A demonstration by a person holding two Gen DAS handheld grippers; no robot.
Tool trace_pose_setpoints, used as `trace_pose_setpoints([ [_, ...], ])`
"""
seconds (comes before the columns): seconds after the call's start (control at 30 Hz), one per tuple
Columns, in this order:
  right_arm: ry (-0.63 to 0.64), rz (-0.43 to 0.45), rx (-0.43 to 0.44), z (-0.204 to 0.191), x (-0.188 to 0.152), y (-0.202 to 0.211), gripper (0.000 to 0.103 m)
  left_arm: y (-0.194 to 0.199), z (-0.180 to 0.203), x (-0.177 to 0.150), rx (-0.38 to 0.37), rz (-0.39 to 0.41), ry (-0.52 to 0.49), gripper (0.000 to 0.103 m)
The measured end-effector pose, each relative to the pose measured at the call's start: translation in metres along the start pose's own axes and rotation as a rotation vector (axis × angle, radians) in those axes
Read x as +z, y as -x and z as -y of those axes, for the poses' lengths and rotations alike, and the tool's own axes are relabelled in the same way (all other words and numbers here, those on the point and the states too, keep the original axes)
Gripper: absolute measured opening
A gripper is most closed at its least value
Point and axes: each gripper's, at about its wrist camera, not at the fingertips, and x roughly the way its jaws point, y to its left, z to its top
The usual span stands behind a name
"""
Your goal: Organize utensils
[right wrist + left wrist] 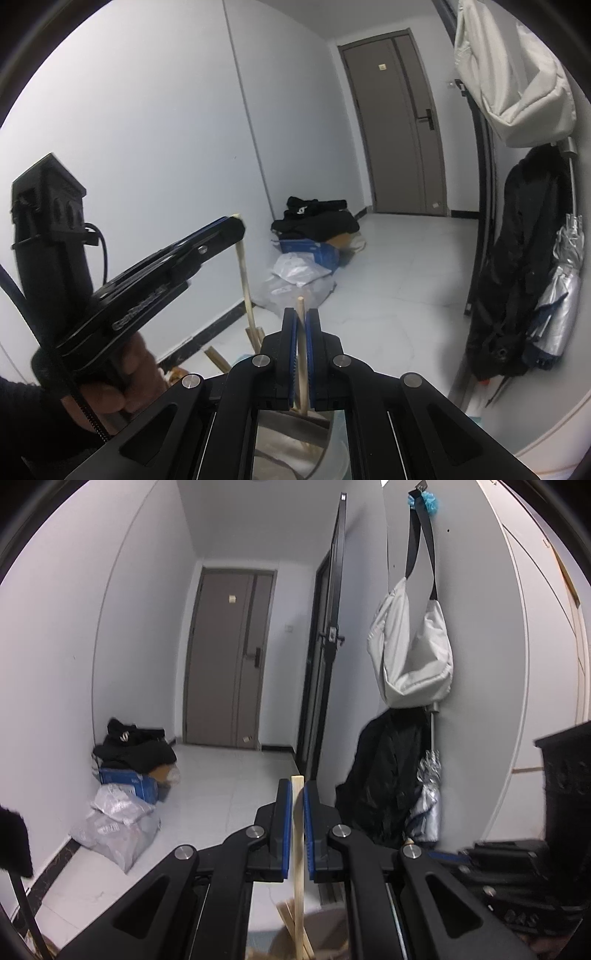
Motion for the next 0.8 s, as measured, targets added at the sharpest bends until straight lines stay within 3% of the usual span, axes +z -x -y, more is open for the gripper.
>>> trace_pose_setpoints([
  [0.1, 0.026, -0.031, 0.018, -0.003, 0.0, -0.004, 0.006, 0.003, -0.004, 0.0, -0.032, -0.091, 0.021, 0.003],
  [0.23, 0.021, -0.077, 0.048, -0.004, -0.003, -0.012, 0.007, 0.009, -0.007, -0.002, -0.003, -0.165, 0.046, 0.007],
  [0.3, 0.009, -0.104, 0.058, -0.004, -0.007, -0.014, 0.009, 0.011, -0.008, -0.002, 0.015, -0.206, 0.058, 0.026],
  [0.37, -0.015, -0.109, 0.05, -0.004, -0.012, -0.008, 0.012, 0.02, -0.009, 0.0, 0.033, -0.207, 0.078, 0.058],
  [0.43, -0.039, -0.097, 0.045, -0.004, -0.018, 0.003, 0.017, 0.032, -0.007, 0.003, 0.063, -0.188, 0.096, 0.063],
  [0.6, -0.094, -0.059, 0.01, -0.006, -0.027, 0.039, 0.028, 0.054, 0.004, 0.006, 0.129, -0.201, 0.077, 0.065],
  [0.67, -0.1, -0.041, -0.008, -0.009, -0.029, 0.055, 0.032, 0.063, 0.01, 0.006, 0.159, -0.197, 0.07, 0.078],
  [0.8, -0.097, -0.009, -0.026, -0.019, -0.033, 0.081, 0.044, 0.086, 0.022, 0.006, 0.208, -0.171, 0.076, 0.082],
])
